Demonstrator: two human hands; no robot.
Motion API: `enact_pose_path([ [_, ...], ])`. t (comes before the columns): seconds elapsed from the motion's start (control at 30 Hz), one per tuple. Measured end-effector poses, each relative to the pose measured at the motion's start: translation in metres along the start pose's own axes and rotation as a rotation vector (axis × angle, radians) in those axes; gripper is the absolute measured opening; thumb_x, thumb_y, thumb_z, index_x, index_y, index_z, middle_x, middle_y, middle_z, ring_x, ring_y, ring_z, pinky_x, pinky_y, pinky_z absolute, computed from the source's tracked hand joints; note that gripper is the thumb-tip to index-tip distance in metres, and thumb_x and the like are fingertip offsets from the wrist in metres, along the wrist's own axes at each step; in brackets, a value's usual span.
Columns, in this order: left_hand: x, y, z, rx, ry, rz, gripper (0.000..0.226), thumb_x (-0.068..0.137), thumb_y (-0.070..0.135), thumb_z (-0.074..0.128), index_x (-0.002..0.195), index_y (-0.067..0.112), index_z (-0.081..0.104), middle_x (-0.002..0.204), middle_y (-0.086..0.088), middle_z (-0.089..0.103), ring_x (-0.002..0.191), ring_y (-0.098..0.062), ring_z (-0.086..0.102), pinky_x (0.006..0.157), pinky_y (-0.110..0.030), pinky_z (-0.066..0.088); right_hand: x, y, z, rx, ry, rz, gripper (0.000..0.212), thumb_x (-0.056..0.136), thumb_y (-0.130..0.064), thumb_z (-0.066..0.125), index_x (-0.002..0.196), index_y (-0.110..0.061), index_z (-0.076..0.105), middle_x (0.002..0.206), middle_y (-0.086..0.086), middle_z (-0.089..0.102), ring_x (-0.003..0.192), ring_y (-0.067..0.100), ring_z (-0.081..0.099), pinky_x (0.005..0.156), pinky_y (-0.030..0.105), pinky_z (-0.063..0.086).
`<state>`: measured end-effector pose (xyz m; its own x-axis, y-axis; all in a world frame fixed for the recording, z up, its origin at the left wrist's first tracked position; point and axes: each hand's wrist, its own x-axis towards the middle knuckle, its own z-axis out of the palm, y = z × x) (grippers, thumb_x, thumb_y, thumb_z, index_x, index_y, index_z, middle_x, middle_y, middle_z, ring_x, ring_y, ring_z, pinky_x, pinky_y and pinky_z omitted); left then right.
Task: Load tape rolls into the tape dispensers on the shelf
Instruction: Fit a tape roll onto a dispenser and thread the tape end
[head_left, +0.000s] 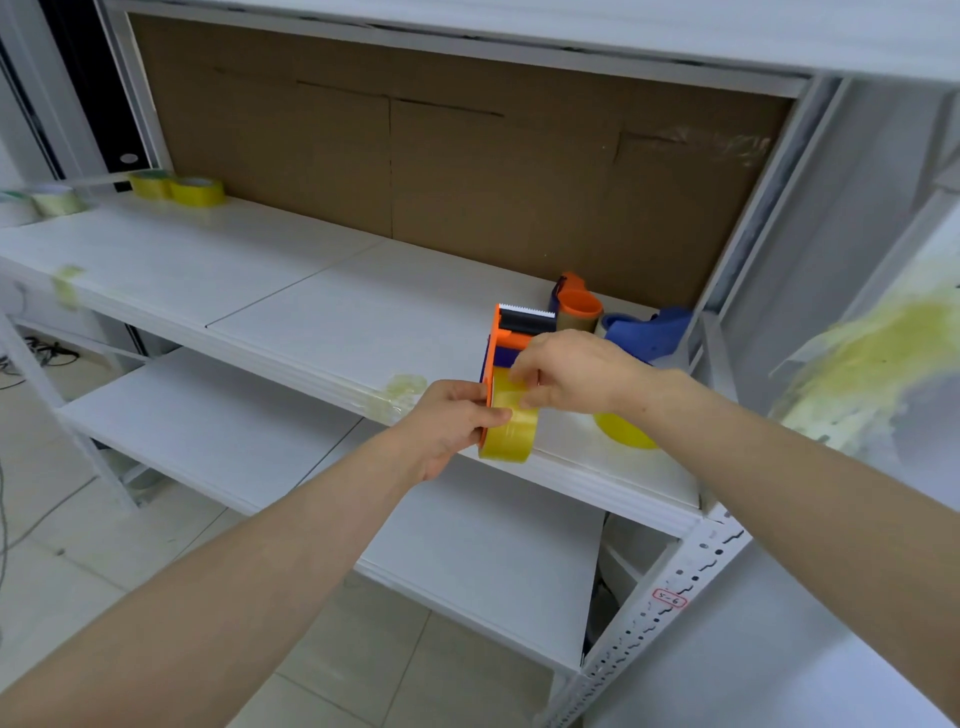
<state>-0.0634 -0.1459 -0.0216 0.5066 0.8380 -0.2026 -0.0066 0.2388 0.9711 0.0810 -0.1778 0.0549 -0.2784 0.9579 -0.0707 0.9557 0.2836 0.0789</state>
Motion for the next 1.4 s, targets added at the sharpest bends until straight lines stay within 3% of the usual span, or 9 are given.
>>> enact_pose_path([
  [0.13,0.001,0.0,0.001,0.006,0.0,-0.002,0.026,0.084,-0.007,0.059,0.109,0.002,0.063,0.11,-0.016,0.066,0.101,-0.027,0.063,0.092,-0.036,0.051,-0.001,-0.002,0.004,-0.027,0.05,0.007,0.014,0.093,-0.025,0.053,0.102,-0.017,0.06,0.094,-0.006,0.053,0.092,0.015,0.056,0.065,0.027,0.041],
  [0.43,0.004,0.003,0.003,0.162,0.002,0.037,0.013,0.084,0.011,0.066,0.096,0.016,0.068,0.109,-0.014,0.069,0.101,-0.034,0.065,0.092,-0.045,0.048,-0.001,-0.005,0.006,-0.104,0.11,0.067,0.012,0.095,-0.017,0.047,0.105,-0.01,0.047,0.087,0.003,0.051,0.076,0.02,0.053,0.057,0.031,0.038],
  [0.63,0.004,0.004,0.004,0.198,0.044,0.15,0.013,0.088,0.017,0.063,0.097,0.008,0.067,0.095,-0.01,0.068,0.076,-0.014,0.063,0.064,-0.017,0.05,0.004,0.003,0.003,0.26,0.178,0.224,0.017,0.091,-0.02,0.053,0.092,-0.005,0.062,0.081,0.009,0.07,0.079,0.025,0.066,0.071,0.037,0.055],
  [0.8,0.001,-0.002,0.013,0.208,0.109,0.206,0.049,0.081,0.041,0.067,0.091,-0.007,0.065,0.084,-0.012,0.061,0.077,-0.02,0.055,0.071,-0.032,0.043,0.001,0.013,0.013,0.503,0.199,0.319,0.03,0.087,-0.036,0.063,0.084,-0.007,0.068,0.072,0.008,0.073,0.066,0.017,0.07,0.073,0.036,0.058],
  [0.87,0.002,-0.002,0.015,0.192,0.07,0.211,0.036,0.082,0.034,0.069,0.09,-0.001,0.067,0.085,-0.01,0.065,0.077,-0.02,0.059,0.072,-0.032,0.047,0.0,0.016,0.013,0.449,0.268,0.364,0.026,0.088,-0.036,0.062,0.08,-0.011,0.066,0.068,0.006,0.071,0.065,0.017,0.068,0.069,0.035,0.058],
  [0.93,0.001,0.001,0.017,0.193,0.014,0.175,0.007,0.08,0.017,0.072,0.086,0.015,0.068,0.088,-0.006,0.069,0.079,-0.018,0.064,0.077,-0.031,0.052,0.0,0.018,0.012,0.367,0.297,0.411,0.026,0.089,-0.035,0.06,0.081,-0.011,0.065,0.067,0.004,0.069,0.068,0.018,0.067,0.066,0.033,0.054],
  [1.03,0.005,0.005,0.018,0.185,-0.025,0.204,0.016,0.078,0.01,0.073,0.085,0.022,0.065,0.09,-0.003,0.07,0.08,-0.015,0.065,0.076,-0.027,0.054,0.003,0.024,0.013,0.313,0.335,0.458,0.025,0.091,-0.029,0.057,0.082,-0.008,0.065,0.074,0.009,0.07,0.074,0.023,0.065,0.058,0.032,0.048],
  [1.17,0.007,0.013,0.024,0.178,0.025,0.27,0.006,0.084,0.019,0.068,0.081,0.019,0.064,0.086,-0.006,0.067,0.072,-0.013,0.063,0.061,-0.018,0.052,0.008,0.031,0.015,0.267,0.426,0.557,0.018,0.092,-0.023,0.051,0.092,-0.008,0.06,0.081,0.008,0.066,0.074,0.023,0.059,0.046,0.025,0.031],
  [1.4,0.02,0.019,0.027,0.236,0.166,0.317,0.027,0.081,0.034,0.07,0.067,0.014,0.058,0.079,-0.013,0.065,0.072,-0.021,0.061,0.066,-0.031,0.047,0.003,0.028,0.012,0.31,0.483,0.511,0.013,0.094,-0.02,0.049,0.093,-0.009,0.057,0.086,0.006,0.061,0.077,0.02,0.054,0.047,0.021,0.029],
])
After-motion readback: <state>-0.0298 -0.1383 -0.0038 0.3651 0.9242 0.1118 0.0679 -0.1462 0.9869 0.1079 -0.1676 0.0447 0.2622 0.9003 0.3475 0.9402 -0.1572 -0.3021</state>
